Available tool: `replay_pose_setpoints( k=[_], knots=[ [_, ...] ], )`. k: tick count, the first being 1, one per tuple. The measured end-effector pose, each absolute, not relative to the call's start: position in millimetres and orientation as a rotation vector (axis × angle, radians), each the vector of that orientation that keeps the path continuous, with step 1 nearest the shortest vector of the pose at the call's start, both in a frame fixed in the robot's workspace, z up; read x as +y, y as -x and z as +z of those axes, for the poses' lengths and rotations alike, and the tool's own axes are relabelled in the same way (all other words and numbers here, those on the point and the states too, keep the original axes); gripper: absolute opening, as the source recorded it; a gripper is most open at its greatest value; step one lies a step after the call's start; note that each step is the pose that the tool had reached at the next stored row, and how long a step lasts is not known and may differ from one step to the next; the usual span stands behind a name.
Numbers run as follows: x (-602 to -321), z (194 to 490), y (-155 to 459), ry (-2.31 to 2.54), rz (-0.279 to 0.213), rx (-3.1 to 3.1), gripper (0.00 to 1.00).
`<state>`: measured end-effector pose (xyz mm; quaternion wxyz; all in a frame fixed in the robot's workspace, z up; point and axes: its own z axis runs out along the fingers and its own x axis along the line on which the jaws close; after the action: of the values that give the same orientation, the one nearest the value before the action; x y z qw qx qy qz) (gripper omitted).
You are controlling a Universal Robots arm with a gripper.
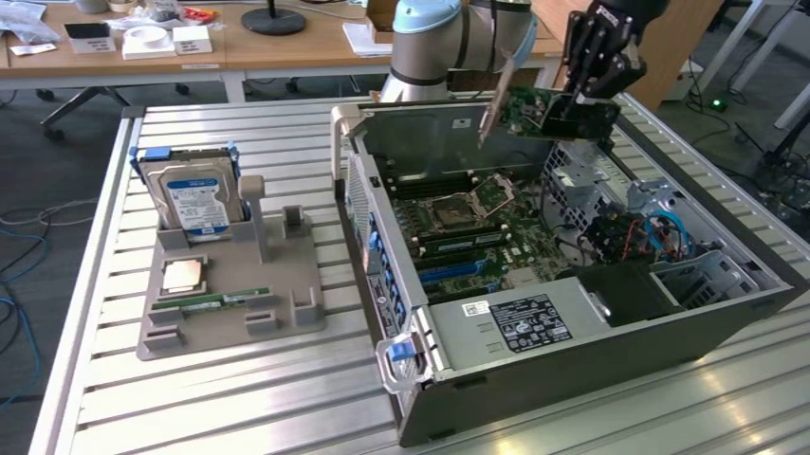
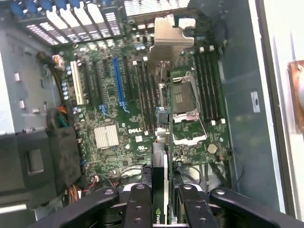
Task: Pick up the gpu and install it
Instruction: 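Insert the gpu into the slot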
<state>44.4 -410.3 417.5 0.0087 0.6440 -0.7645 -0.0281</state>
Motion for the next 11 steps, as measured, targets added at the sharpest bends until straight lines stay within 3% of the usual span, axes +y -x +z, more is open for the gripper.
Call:
replay_pose_setpoints(
  k=[11],
  knots=[
    [-410.3, 417.4, -44.4, -2.165, -0.085, -2.246, 0.26]
  ],
)
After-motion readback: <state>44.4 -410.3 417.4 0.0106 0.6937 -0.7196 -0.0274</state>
